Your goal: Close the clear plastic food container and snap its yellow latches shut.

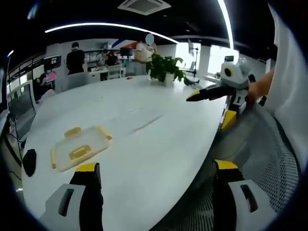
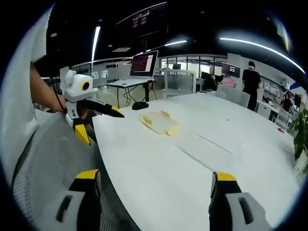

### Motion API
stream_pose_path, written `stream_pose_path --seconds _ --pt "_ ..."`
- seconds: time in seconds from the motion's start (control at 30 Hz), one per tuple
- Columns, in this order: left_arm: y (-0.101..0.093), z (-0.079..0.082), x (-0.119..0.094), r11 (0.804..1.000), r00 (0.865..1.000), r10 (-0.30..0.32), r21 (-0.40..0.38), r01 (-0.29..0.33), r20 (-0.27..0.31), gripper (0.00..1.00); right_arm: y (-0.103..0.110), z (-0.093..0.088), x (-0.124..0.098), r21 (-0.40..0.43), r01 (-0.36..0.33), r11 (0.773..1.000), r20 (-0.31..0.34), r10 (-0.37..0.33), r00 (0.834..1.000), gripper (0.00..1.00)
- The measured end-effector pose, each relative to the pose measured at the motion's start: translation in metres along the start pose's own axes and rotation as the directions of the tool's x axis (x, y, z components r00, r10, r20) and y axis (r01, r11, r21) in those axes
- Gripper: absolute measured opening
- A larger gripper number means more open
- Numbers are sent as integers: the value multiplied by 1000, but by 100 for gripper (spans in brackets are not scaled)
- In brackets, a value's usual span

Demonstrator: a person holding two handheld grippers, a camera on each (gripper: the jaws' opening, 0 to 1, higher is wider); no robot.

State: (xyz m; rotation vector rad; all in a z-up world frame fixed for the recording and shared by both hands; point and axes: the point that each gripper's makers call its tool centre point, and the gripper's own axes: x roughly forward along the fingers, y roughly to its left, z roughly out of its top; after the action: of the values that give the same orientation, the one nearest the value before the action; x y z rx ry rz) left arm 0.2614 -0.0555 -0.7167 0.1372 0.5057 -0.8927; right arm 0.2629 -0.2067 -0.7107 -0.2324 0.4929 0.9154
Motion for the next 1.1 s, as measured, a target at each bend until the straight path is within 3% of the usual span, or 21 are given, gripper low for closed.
stream_pose_path --seconds 0.67,0.77,1.1 --pt "14 6 0 1000 1000 -10 8 10 -12 93 -3 9 12 -39 -28 999 -12 27 1000 94" --pt "18 -4 0 998 998 -11 64 15 -65 93 -2 11 17 -45 -41 998 -12 40 999 93" --pt "34 -10 -2 996 994 -17 89 26 -105 92 1 22 37 -103 -101 990 -36 98 995 92"
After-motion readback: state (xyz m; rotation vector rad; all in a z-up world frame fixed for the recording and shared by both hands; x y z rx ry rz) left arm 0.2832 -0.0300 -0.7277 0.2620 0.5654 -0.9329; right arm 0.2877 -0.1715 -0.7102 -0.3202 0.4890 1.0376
